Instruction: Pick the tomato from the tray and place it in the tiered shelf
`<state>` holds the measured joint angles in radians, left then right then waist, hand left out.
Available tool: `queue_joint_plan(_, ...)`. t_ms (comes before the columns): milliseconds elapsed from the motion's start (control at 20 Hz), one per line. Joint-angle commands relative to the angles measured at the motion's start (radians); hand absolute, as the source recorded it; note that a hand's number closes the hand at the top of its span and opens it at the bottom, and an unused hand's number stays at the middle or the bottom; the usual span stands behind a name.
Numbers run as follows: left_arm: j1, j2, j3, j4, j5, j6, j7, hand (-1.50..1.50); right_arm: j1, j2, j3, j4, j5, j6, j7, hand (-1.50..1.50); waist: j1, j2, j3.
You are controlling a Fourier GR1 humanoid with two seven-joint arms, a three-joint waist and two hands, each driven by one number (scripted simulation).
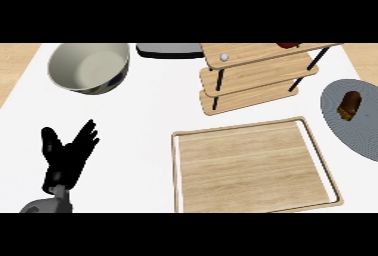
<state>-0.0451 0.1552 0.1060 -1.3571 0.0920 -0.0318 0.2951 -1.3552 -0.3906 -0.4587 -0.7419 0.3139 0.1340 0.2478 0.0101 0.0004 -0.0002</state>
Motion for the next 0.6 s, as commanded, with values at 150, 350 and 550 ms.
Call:
queue_joint_plan(150,-0.032,0.015,0.01,0.01,-0.004,-0.003,0.003,0.0,-0.017,-0.085,-0.072,0.038,-0.014,-0.154,-0.002,-1.5,0.006,0.005,0.0)
queue_joint_plan(350,-0.003,0.0,-0.004,0.001,-0.005,-0.008,-0.003,0.0,0.019,-0.211,-0.13,0.087,-0.022,-0.177,-0.025,-1.5,0.008,0.008,0.001)
queue_joint_plan(550,-0.017,-0.007,0.015,0.053,-0.007,0.006,-0.041,0.0,0.016,-0.283,-0.174,0.127,-0.058,-0.183,0.022,-1.5,0.001,0.005,0.0)
